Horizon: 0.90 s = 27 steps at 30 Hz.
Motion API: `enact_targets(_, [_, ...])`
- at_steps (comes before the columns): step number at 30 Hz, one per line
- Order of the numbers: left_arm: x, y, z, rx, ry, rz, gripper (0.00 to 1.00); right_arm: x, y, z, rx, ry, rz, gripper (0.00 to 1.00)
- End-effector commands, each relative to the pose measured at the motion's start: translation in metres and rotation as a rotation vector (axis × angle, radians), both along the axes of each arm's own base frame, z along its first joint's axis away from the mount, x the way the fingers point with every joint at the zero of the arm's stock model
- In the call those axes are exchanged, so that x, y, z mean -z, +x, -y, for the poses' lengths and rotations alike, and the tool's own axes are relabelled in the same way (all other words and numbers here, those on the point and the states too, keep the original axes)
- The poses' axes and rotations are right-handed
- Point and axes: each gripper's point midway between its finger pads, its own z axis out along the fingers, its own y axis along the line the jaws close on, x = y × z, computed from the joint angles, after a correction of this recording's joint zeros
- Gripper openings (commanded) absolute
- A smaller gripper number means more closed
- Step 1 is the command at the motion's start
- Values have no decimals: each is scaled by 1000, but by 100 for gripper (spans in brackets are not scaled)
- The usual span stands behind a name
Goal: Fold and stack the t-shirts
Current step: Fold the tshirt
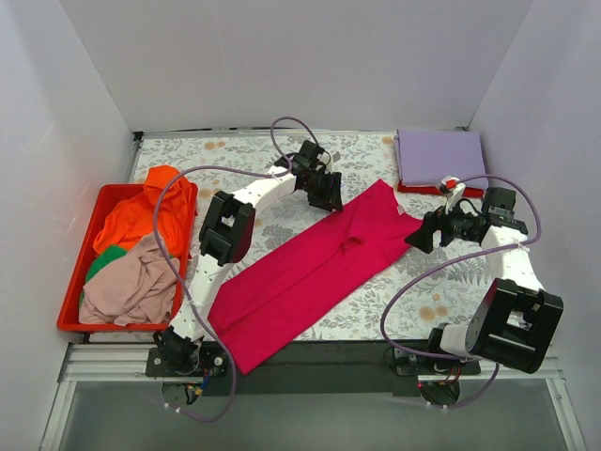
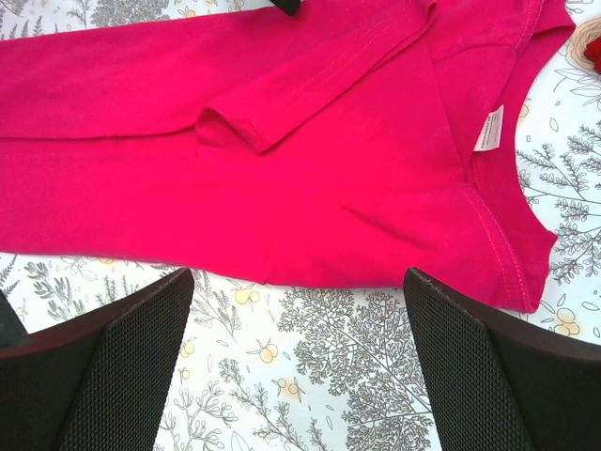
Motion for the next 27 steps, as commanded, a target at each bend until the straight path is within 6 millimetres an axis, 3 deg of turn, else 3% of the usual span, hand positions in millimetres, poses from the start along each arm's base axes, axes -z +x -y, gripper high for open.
enact_targets(1, [11, -16, 2, 36, 30, -54, 38, -8, 1, -3, -12, 47, 32, 98])
enact_targets(7, [20, -19, 0, 18, 56, -74, 13, -6, 1, -3, -8, 48, 23, 98])
enact_targets(8, [20, -19, -3, 9, 64, -72, 1, -6, 0, -2, -7, 48, 24, 98])
enact_targets(11, [10, -9, -17, -37, 74, -45, 0, -5, 1, -1, -1, 45, 20, 98])
enact_targets(12, [17, -13, -26, -59, 86, -72, 0, -5, 1, -1, -1, 45, 20, 98])
enact_targets(14, [0, 1, -47, -117, 62, -48, 0, -4, 1, 0, 3, 42, 16, 98])
enact_targets(15, [5, -3, -60, -148, 70, -79, 0, -3, 1, 1, 5, 42, 13, 98])
enact_targets(16, [4, 8, -80, -198, 67, -77, 0, -3, 1, 1, 5, 44, 12, 98])
enact_targets(17, [-10, 13, -92, -231, 54, -61, 0, -2, 1, 0, 4, 43, 10, 98])
enact_targets(18, [-11, 17, -104, -264, 55, -65, 0, -2, 1, 1, 6, 44, 9, 98])
enact_targets(19, [-4, 21, -130, -333, 64, -95, 0, -1, 1, 1, 7, 42, 5, 98])
enact_targets(22, [-5, 35, -184, -505, 112, -107, 0, 2, 2, 2, 11, 37, -3, 98])
enact_targets(25, [-3, 44, -211, -576, 109, -125, 0, 8, 3, 4, 22, 27, -23, 98])
enact_targets(27, [-8, 51, -213, -580, 90, -120, 5, 13, 5, 3, 25, 25, -42, 98])
